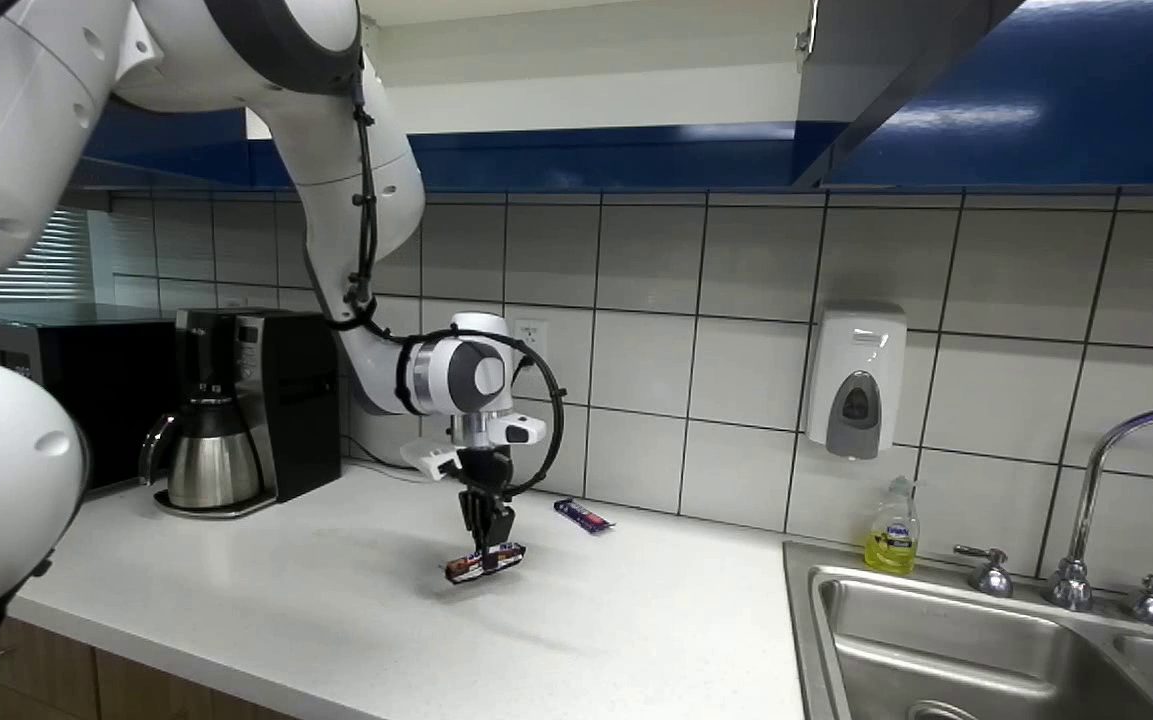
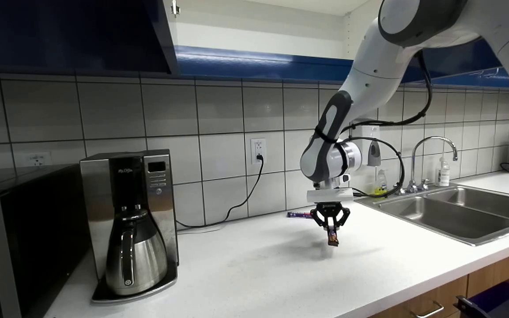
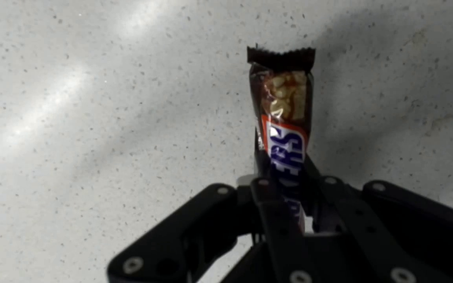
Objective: Put the brown packet in the open upper cabinet.
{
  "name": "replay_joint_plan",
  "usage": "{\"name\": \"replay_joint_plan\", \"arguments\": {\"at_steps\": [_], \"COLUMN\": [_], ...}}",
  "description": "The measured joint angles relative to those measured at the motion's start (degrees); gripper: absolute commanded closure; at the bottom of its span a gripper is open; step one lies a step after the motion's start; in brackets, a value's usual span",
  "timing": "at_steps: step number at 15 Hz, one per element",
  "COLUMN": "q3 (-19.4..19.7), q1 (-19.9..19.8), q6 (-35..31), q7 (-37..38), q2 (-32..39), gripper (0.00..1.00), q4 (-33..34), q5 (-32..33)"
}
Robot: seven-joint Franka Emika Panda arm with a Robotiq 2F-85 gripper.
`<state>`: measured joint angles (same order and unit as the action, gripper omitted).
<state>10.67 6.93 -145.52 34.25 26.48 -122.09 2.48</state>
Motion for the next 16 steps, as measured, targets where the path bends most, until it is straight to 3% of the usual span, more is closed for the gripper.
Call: {"name": "replay_joint_plan", "arguments": {"at_steps": [9, 16], "q3": [-2.39, -3.51], "q1": [0.02, -0.16], "q6": [0.04, -0.85], "q7": [-18.38, -24.99], "q2": [-9.08, -18.67], "gripper": [0.95, 0.95], "q4": [-10.14, -19.74], "q5": [6.98, 9.16]}}
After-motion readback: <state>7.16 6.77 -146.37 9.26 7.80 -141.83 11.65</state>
